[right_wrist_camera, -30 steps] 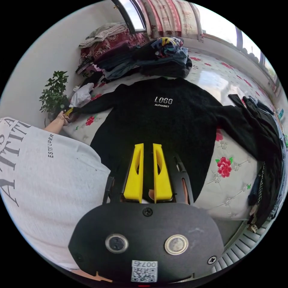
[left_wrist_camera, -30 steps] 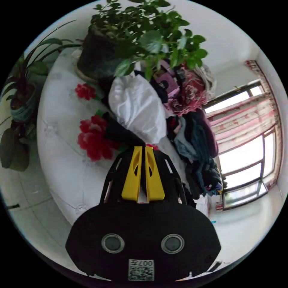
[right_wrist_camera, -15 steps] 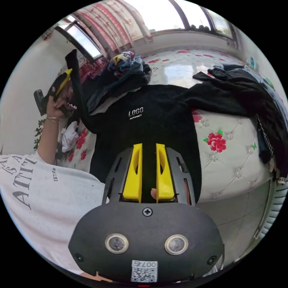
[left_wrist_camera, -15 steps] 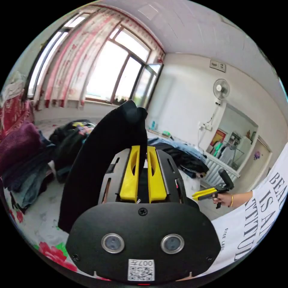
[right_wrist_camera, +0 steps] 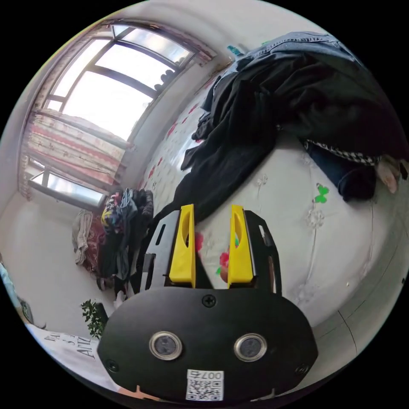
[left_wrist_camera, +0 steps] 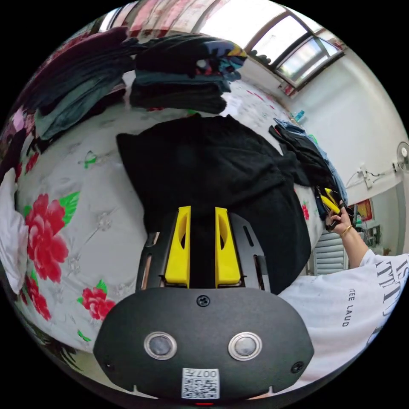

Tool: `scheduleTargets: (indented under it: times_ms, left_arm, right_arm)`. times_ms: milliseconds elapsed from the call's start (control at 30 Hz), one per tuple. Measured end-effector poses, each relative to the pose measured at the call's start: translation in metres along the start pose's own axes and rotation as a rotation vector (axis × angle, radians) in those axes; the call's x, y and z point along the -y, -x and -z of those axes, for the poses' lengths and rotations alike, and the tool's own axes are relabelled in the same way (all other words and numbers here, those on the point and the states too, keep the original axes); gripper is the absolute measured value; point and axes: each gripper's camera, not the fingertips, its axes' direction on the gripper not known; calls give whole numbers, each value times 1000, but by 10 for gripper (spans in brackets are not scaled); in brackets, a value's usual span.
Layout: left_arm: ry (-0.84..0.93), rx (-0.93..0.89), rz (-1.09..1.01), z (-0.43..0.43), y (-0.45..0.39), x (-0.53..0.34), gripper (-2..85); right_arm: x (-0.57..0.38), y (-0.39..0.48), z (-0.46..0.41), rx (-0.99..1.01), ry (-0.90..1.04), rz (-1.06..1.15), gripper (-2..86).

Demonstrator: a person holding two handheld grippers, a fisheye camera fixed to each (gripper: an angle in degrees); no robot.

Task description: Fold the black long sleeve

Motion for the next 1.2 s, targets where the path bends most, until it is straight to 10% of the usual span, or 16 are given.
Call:
scheduleTargets:
  times_ms: [500,933,1200]
  left_arm:
    - [2,16,600,-23,63,-69,57]
    - [-81,-38,625,-22,94,-84,45]
    - [-84,-75,542,-12,103,-128,54]
  right_arm:
    - [125,-70,-57,-83,-234,-387,26]
    - [-105,347,-107,317,27,1078,13]
    - [-298,333,-234,242,780,1071,63]
